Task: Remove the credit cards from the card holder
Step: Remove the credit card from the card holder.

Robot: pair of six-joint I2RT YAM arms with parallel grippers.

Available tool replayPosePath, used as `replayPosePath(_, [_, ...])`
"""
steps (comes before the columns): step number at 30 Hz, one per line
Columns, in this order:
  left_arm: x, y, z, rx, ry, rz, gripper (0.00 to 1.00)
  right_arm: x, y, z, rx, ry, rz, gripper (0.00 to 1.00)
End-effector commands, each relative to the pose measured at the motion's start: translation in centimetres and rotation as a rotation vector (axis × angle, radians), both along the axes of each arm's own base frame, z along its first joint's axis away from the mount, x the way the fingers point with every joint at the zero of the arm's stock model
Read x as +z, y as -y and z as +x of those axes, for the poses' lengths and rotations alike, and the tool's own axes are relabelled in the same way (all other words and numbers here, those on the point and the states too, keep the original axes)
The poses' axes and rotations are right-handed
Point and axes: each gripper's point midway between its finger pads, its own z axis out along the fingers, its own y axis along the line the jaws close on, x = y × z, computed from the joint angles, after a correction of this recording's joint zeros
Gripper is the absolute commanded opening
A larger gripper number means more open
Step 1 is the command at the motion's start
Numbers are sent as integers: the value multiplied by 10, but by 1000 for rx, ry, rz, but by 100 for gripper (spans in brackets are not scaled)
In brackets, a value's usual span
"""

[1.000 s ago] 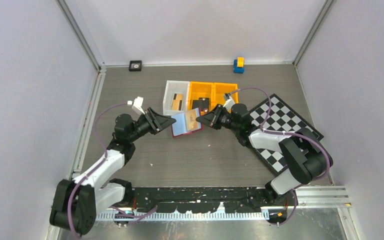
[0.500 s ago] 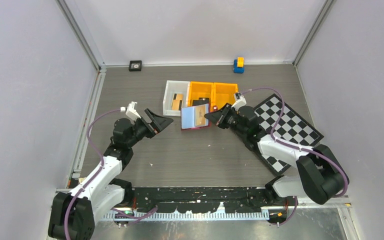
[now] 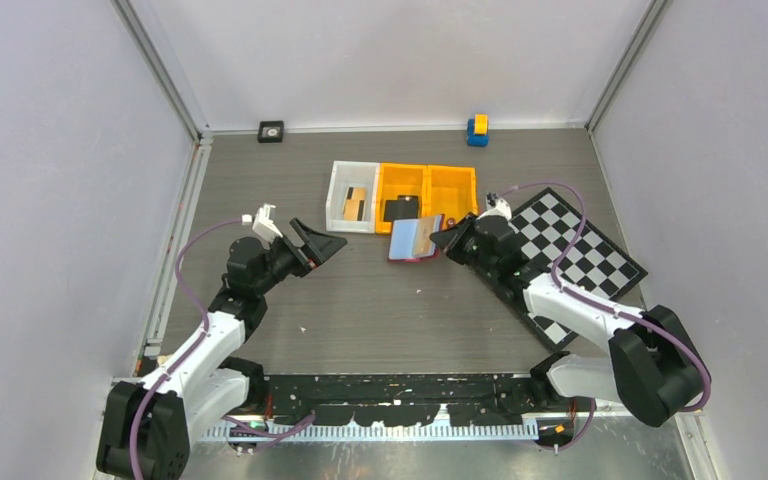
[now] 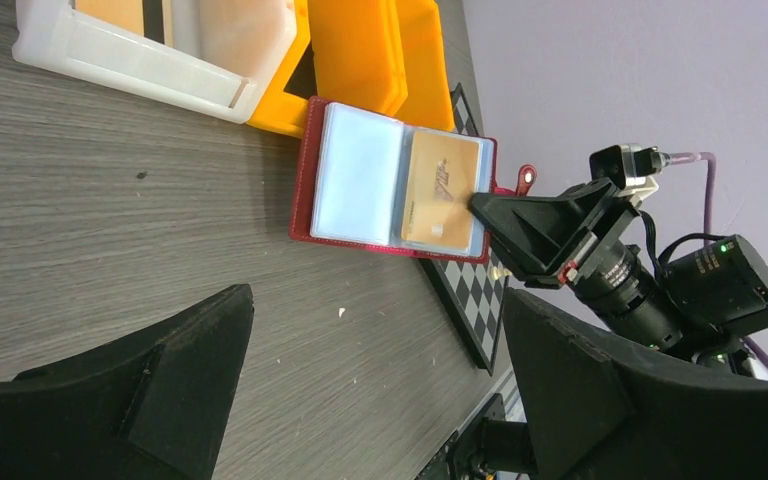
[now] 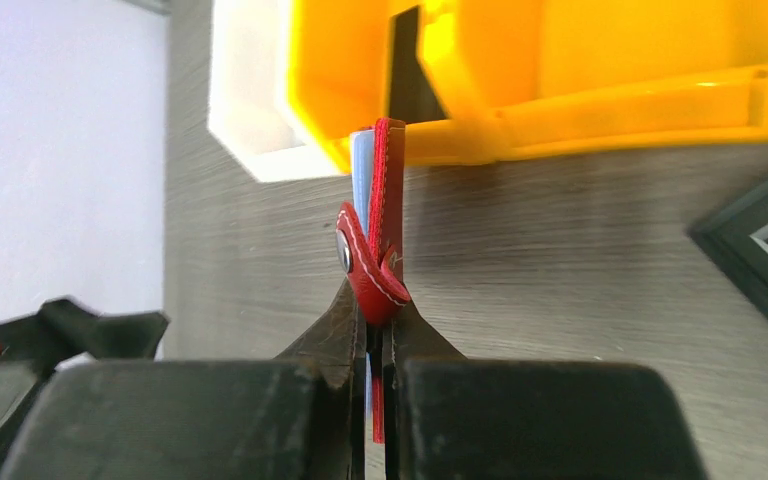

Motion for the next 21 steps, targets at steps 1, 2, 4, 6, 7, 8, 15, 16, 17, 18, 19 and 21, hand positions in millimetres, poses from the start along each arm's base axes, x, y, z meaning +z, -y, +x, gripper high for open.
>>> replayPosePath(1, [13,0,2,-7,60,-6,97,22,30,23,-235,-51,-43,0])
replayPosePath(2, [13,0,2,-10,60,-7,97,19,36,24,-281,-88,-61,0])
replayPosePath(4, [13,1,2,-11,61,-8,97,16,44,25,-342,-128,-74,0])
replayPosePath(6, [14,1,3,-14,66,-8,97,15,49,25,-388,-153,-76,0])
replayPosePath(7, [14,1,2,-16,65,-8,97,15,53,25,-425,-176,-71,0])
replayPosePath(8, [15,1,2,-18,67,-9,97,16,56,24,-443,-191,-74,0])
replayPosePath(15, [15,3,3,-28,66,-12,96,18,54,23,-444,-274,-132,0])
replayPosePath(16, [15,3,3,-29,66,-14,96,19,55,23,-437,-285,-177,0])
replayPosePath(17, [15,4,2,-32,66,-15,96,23,58,25,-434,-285,-214,1])
replayPosePath(18, [16,4,3,-34,67,-15,96,26,58,26,-424,-277,-234,1])
replayPosePath(19, [16,4,3,-34,67,-15,96,30,58,28,-413,-260,-251,1])
replayPosePath(21, [16,4,3,-34,70,-14,96,39,65,30,-439,-225,-264,1])
